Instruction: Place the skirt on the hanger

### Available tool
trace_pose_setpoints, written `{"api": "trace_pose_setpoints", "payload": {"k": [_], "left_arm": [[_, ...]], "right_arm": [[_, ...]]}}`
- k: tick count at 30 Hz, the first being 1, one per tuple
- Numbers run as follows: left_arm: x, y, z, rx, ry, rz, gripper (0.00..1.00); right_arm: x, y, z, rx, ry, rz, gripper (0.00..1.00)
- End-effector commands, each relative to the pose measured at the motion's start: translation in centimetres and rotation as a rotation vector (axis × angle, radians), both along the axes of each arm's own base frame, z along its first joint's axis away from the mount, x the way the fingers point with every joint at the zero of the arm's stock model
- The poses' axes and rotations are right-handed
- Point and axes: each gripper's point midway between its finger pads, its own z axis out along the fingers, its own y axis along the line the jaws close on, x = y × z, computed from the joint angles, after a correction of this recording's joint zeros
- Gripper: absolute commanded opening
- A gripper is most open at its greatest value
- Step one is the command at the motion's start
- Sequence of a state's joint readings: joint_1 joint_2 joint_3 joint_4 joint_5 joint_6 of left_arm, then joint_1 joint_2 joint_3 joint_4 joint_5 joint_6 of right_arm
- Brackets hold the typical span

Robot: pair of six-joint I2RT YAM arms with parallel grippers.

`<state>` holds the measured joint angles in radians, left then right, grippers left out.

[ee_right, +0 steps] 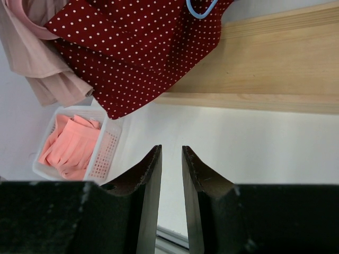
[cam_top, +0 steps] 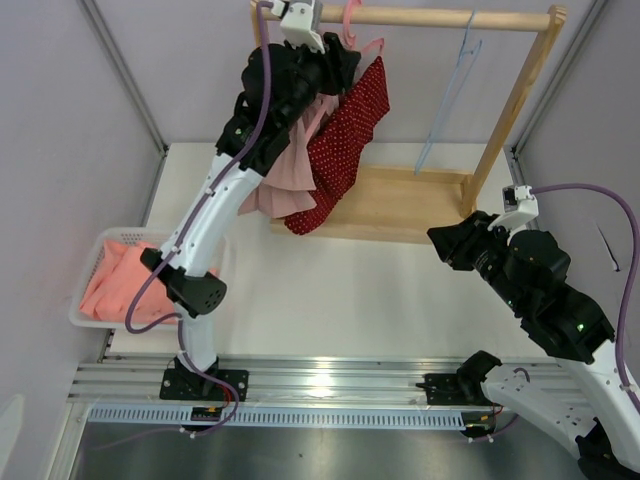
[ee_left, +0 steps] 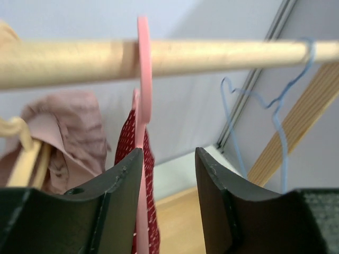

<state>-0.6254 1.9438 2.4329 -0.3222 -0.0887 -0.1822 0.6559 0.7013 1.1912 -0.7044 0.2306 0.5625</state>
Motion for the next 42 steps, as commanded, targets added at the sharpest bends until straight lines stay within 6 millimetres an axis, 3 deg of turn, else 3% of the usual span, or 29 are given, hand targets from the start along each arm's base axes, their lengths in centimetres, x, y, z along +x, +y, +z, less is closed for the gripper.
{"api": "trace_pose_setpoints", "payload": {"k": [1, 5, 6, 7, 9, 10, 12, 13, 14, 16, 18, 20, 22, 23, 24, 25, 27, 28, 31, 32, 34, 36, 40, 42], "left_arm": [[-4.4, 1.8, 7.3, -0.116, -0.145, -0.056, 0.5], [-5.8, 2.9, 8.2, -0.12, -0.147, -0.057, 0.51], [-7.0, 3.6, 9.3, -0.131, -0.165, -0.058, 0.51], [-6.7, 3.4, 7.9, -0.11, -0.135, -0.058, 0.51], [-8.7, 4.7, 9.1, -0.128, -0.163, -0.068, 0.52], [-8.9, 4.8, 8.4, -0.121, -0.148, -0.07, 0.52], [-11.0, 6.2, 9.3, -0.133, -0.167, -0.074, 0.53], [-11.5, 6.6, 9.4, -0.134, -0.163, -0.074, 0.53], [-11.5, 6.6, 7.9, -0.11, -0.121, -0.071, 0.53], [-13.7, 8.2, 8.5, -0.119, -0.118, -0.072, 0.53], [-14.1, 8.3, 5.4, -0.083, -0.046, -0.081, 0.52], [-16.6, 9.9, 4.3, -0.11, -0.027, -0.089, 0.53], [-17.2, 9.9, -0.4, -0.074, 0.061, -0.103, 0.52], [-19.4, 11.4, 0.3, -0.096, 0.042, -0.107, 0.52], [-20.1, 11.9, -0.4, -0.096, 0.051, -0.107, 0.51], [-20.0, 11.7, -3.8, -0.058, 0.115, -0.105, 0.51], [-22.1, 13.2, -5.0, -0.046, 0.137, -0.104, 0.5], [-22.4, 13.0, -7.8, -0.01, 0.189, -0.125, 0.5], [-24.6, 14.5, -10.1, 0.015, 0.213, -0.127, 0.5], [-24.8, 14.8, -12.3, 0.048, 0.254, -0.118, 0.5], [-25.9, 15.9, -13.0, 0.06, 0.25, -0.106, 0.5], [-26.4, 16.3, -15.2, 0.095, 0.289, -0.103, 0.5], [-27.5, 17.3, -16.9, 0.117, 0.302, -0.101, 0.51], [-27.8, 17.4, -17.4, 0.126, 0.309, -0.102, 0.51]], "right_arm": [[0.4, -0.2, 0.8, -0.003, -0.039, -0.009, 0.28], [0.4, -0.2, 0.8, -0.007, -0.041, -0.01, 0.29], [0.4, -0.2, 0.8, -0.007, -0.041, -0.008, 0.28], [0.5, -0.2, 0.8, -0.008, -0.039, -0.01, 0.29], [0.5, -0.2, 0.8, -0.007, -0.041, -0.011, 0.29], [0.5, -0.1, 0.8, -0.008, -0.041, -0.008, 0.3], [0.7, 0.0, 0.7, -0.012, -0.039, -0.006, 0.3], [0.8, 0.2, 0.5, -0.017, -0.032, 0.003, 0.3], [0.8, 0.3, 0.4, -0.018, -0.028, 0.005, 0.31], [0.9, 0.4, 0.0, -0.024, -0.02, 0.006, 0.31], [1.0, 0.7, -0.2, -0.02, -0.019, 0.014, 0.35], [1.1, 0.9, -0.7, -0.025, -0.01, 0.023, 0.38], [1.0, 1.1, -1.0, -0.028, 0.001, 0.033, 0.41], [1.0, 1.2, -1.1, -0.03, 0.003, 0.038, 0.42], [0.9, 1.2, -1.5, -0.037, 0.012, 0.041, 0.43], [0.9, 1.2, -1.7, -0.039, 0.014, 0.041, 0.46], [0.7, 0.8, -2.2, -0.044, 0.018, 0.031, 0.48], [0.7, 0.8, -2.4, -0.047, 0.02, 0.033, 0.49], [0.7, 0.4, -3.2, -0.069, 0.039, 0.013, 0.49], [0.7, 0.3, -3.5, -0.074, 0.045, 0.01, 0.5], [0.8, 0.0, -4.3, -0.09, 0.068, -0.009, 0.51], [0.9, -0.1, -4.8, -0.093, 0.081, -0.02, 0.52], [1.0, 0.2, -5.4, -0.062, 0.069, -0.015, 0.47], [1.5, 0.4, -5.9, -0.066, 0.089, -0.029, 0.52]]}}
